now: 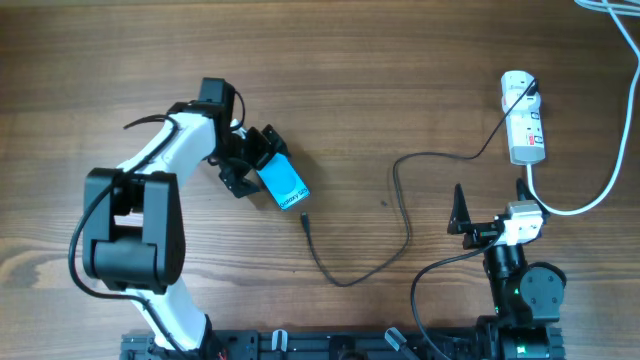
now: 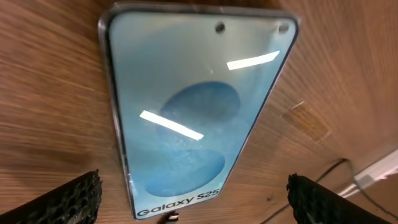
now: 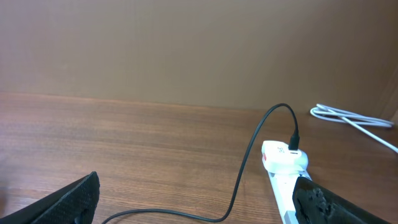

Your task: Plug charger to phone and switch on socket

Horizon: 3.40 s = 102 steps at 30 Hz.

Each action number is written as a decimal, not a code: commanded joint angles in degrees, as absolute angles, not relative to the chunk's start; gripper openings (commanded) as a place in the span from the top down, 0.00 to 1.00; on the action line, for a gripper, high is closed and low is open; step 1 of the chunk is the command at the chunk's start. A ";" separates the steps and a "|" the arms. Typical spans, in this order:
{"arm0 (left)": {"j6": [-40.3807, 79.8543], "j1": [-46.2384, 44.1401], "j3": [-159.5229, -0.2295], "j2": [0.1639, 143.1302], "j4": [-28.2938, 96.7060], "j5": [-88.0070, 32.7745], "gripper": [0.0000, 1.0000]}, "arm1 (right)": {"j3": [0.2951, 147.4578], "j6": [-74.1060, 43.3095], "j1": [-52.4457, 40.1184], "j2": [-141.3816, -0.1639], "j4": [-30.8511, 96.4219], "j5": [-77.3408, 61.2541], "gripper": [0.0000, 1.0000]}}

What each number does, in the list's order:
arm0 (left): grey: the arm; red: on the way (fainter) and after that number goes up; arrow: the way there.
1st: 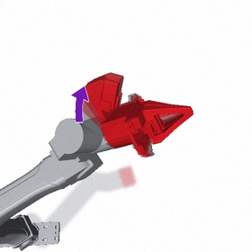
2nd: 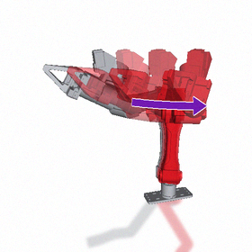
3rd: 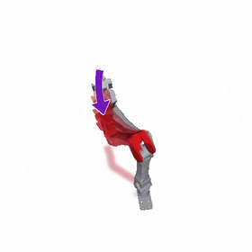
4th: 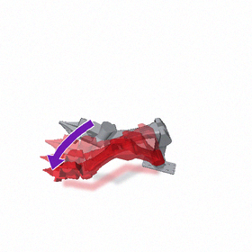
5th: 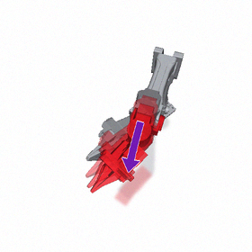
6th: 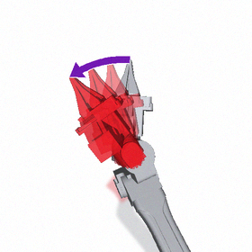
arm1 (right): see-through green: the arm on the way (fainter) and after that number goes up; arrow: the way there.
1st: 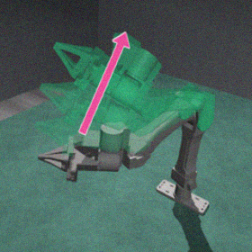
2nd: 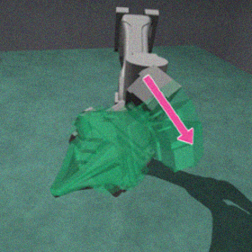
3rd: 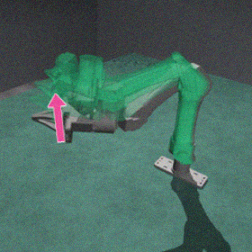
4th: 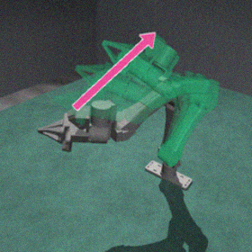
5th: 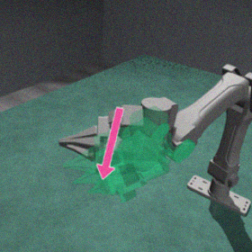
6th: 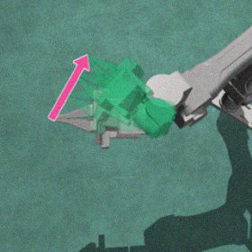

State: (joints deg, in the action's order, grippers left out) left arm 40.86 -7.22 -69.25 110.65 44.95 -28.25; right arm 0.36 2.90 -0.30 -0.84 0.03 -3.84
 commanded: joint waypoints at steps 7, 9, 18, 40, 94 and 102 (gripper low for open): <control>47.29 -19.68 -68.66 109.03 45.39 -4.69 0.00 | 0.30 2.94 -0.14 -0.43 -0.10 -3.84 0.01; 48.71 -21.85 -68.64 109.08 45.45 -2.44 0.00 | 0.30 2.94 -0.14 -0.43 -0.10 -3.84 0.00; 50.39 -24.10 -68.55 111.59 45.50 -0.12 0.00 | 0.30 2.85 -0.14 -0.43 -0.38 -3.88 0.01; 50.37 -18.46 -68.58 112.62 43.59 -2.28 0.00 | 19.25 -5.98 -0.14 -15.00 0.73 -22.65 0.01; 28.69 -11.64 -70.19 112.60 49.76 -39.38 0.28 | 50.68 -23.09 -28.60 -101.23 10.96 -49.23 0.13; 25.32 -13.98 -70.19 112.62 49.52 -39.16 0.27 | 50.68 -31.77 -31.55 -102.72 0.86 -41.76 0.34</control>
State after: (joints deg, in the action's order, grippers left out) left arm 28.88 -12.78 -69.65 111.98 49.69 -37.60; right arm 49.93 -28.38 -31.38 -101.58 2.72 -44.14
